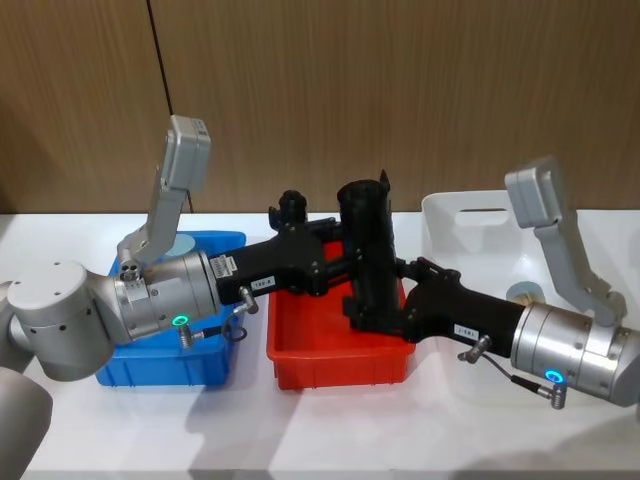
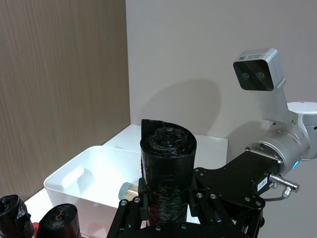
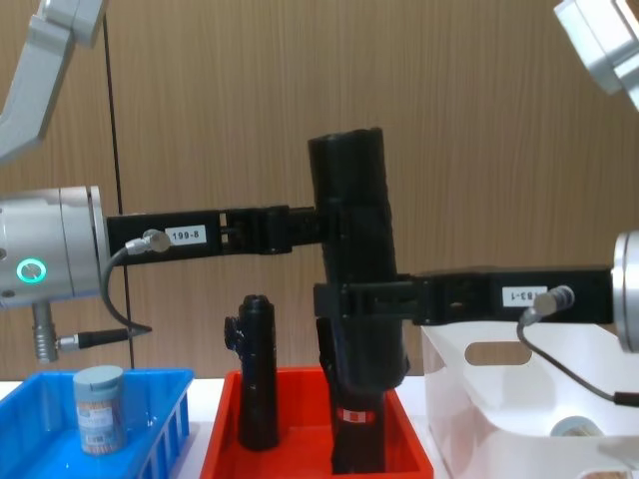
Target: Pick the cotton swabs from the blue box and place them into the white box.
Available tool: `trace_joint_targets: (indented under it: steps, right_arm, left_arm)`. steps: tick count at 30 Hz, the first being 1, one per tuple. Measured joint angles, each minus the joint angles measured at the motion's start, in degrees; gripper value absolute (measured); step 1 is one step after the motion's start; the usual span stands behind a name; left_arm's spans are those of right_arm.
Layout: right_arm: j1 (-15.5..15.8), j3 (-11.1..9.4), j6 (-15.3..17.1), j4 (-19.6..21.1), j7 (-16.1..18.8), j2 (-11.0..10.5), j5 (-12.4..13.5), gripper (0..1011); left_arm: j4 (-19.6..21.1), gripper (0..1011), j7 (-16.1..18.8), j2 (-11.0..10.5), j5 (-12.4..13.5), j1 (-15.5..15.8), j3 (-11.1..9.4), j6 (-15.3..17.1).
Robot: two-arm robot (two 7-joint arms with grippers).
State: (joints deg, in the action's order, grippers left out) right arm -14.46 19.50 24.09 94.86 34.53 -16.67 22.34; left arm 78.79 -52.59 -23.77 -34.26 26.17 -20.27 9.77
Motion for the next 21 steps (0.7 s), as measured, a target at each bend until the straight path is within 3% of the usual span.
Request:
trace_joint_targets:
  steps: [21]
  right_arm:
    - [-1.56,1.21,-1.63,-2.91,-1.44,1.24,-1.3,1000]
  left_arm:
    - [0.0,450,0.0,0.0,0.0,0.0,0.0,0.0]
